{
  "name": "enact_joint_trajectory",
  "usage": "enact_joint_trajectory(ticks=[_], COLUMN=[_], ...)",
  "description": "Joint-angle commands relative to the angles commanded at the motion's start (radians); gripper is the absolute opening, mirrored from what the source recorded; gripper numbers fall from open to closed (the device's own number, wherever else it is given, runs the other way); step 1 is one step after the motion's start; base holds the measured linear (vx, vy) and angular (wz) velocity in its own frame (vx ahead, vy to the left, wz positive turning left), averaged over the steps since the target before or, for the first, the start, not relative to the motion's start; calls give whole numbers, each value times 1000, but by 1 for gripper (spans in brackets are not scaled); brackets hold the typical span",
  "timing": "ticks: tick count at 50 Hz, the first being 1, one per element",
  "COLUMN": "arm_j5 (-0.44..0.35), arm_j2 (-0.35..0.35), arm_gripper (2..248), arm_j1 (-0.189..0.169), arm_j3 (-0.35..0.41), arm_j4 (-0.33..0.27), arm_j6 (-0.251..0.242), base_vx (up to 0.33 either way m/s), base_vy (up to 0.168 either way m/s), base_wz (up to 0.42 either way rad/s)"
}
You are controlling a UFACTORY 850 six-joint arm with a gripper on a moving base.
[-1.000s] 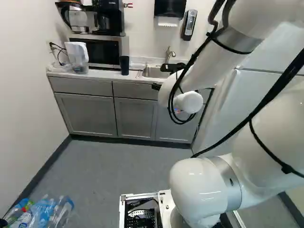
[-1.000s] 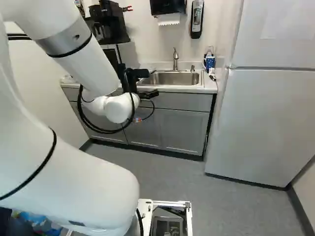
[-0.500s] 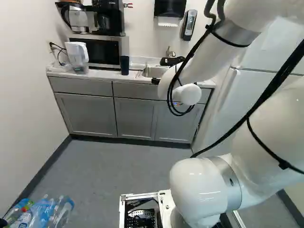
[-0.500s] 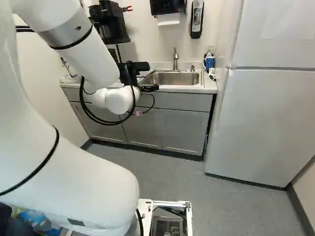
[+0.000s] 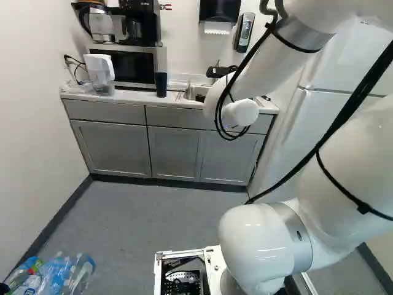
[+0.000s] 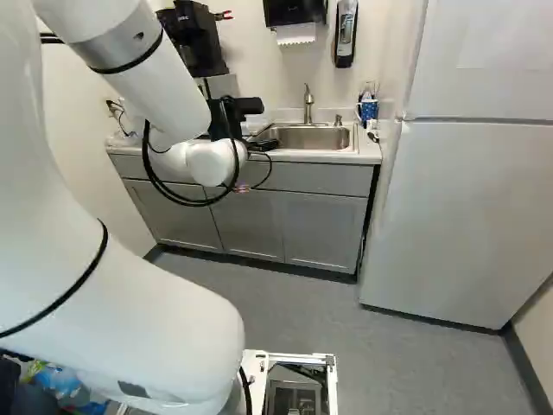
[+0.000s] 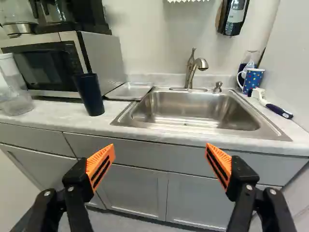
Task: Rinse the cup and place it in the tray
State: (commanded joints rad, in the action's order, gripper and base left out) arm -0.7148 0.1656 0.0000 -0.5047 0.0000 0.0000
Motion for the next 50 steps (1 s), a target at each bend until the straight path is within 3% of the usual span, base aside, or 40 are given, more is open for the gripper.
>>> enact_joint_trajectory(ticks=[50], arm_j5=[139], arm_j2=[-44], arm_gripper=[247], arm_j1=[0], arm_j3=[-152], arm_j4=[0], arm_j6=[0], base_vx=[0], base_vy=[0], base_wz=[0])
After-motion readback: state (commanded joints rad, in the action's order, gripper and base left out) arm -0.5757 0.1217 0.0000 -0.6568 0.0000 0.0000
